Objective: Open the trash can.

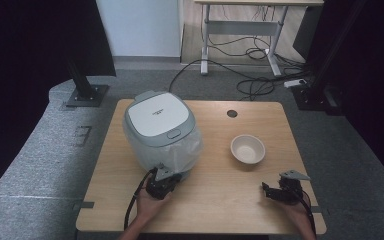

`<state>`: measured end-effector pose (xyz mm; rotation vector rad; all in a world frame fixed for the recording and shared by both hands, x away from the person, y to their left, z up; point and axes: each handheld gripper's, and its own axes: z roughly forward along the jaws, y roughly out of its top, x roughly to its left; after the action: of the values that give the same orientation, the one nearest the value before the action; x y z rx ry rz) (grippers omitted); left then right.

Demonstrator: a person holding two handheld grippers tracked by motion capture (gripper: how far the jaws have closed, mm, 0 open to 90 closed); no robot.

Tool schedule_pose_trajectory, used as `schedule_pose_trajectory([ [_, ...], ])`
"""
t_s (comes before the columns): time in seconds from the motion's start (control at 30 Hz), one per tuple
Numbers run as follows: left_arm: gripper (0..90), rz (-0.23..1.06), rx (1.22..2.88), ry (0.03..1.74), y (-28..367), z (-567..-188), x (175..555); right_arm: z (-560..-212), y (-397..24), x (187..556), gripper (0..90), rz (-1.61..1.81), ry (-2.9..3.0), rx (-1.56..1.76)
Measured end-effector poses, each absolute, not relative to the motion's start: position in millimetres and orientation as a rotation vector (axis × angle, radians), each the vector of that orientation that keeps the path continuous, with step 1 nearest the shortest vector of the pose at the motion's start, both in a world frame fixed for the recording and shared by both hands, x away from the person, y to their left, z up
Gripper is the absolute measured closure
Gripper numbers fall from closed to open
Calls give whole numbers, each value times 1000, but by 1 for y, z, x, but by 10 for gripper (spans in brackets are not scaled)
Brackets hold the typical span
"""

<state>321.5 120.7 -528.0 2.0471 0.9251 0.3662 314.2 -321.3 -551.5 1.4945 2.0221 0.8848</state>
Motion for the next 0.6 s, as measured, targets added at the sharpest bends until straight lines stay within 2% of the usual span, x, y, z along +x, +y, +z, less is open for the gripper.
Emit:
schedule_pose_trajectory([
  [0.6, 900, 391, 2068, 925, 116, -532, 321, -552, -321, 314, 157, 884, 2021, 1495],
])
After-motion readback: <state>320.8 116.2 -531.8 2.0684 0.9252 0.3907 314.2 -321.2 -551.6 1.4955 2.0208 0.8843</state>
